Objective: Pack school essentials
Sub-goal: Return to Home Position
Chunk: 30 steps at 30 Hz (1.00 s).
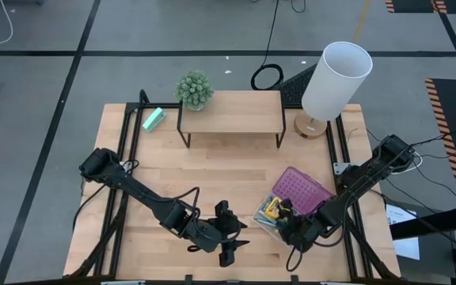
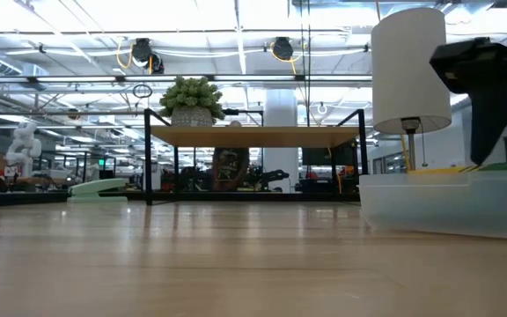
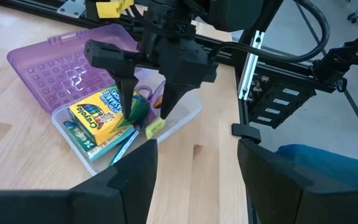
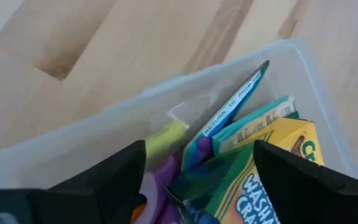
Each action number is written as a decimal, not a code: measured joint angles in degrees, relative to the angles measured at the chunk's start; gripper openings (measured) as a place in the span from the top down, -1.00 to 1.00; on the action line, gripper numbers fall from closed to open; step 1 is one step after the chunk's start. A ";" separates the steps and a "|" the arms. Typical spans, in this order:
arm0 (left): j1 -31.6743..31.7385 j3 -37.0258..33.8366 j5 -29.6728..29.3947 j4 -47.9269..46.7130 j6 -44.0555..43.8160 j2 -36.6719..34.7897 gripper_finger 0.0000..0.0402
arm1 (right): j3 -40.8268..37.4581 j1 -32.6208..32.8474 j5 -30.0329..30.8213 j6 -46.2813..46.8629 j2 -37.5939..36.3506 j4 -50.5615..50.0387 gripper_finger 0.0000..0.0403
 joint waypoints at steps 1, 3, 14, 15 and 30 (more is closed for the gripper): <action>0.00 0.00 0.00 0.00 -0.02 0.00 -0.12 | 0.00 0.00 0.21 -0.06 0.00 0.02 -0.48; 0.00 0.00 0.00 -0.02 0.02 0.00 -0.12 | 0.00 0.00 -0.16 -0.05 0.00 0.08 -0.52; -0.55 -0.11 -5.93 -5.41 0.73 -0.75 -0.12 | 0.48 2.52 -3.35 5.77 -5.46 -0.73 -0.55; -0.67 -0.10 -6.16 -5.38 0.54 -1.00 -0.12 | 0.48 2.87 -3.35 6.41 -6.56 -0.84 -0.55; -6.03 -0.01 -20.82 -9.72 8.08 -8.58 -0.12 | 0.50 5.27 7.02 8.72 -23.50 -5.14 -0.22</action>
